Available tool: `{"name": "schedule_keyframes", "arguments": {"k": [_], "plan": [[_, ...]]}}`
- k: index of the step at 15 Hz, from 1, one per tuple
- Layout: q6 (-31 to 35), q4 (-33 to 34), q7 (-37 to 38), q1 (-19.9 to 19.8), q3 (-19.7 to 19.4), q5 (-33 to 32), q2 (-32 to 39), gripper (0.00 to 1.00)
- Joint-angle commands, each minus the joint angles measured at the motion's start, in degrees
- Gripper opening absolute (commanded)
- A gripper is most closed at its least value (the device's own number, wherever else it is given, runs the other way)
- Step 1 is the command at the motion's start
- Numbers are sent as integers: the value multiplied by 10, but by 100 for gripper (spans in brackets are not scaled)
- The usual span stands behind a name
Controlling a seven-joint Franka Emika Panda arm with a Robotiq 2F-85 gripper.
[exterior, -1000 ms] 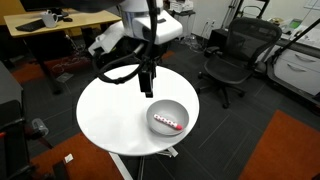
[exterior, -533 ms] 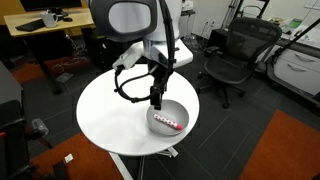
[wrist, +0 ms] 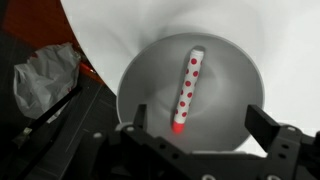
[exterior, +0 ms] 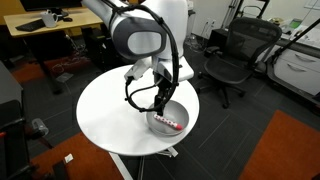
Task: Pick up the marker from the bowl and place it on the table
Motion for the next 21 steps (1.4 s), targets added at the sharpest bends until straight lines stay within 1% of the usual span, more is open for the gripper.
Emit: {"name": "schedule_keyframes", "arguments": {"k": [1, 9, 20, 21], "plan": [[-20, 39, 2, -4, -2, 29, 35, 100], [-33, 86, -3, -22, -5, 56, 93, 100], [-52, 138, 1, -28, -9, 52, 147, 100], [-51, 141, 1, -27, -10, 51, 150, 75]]}}
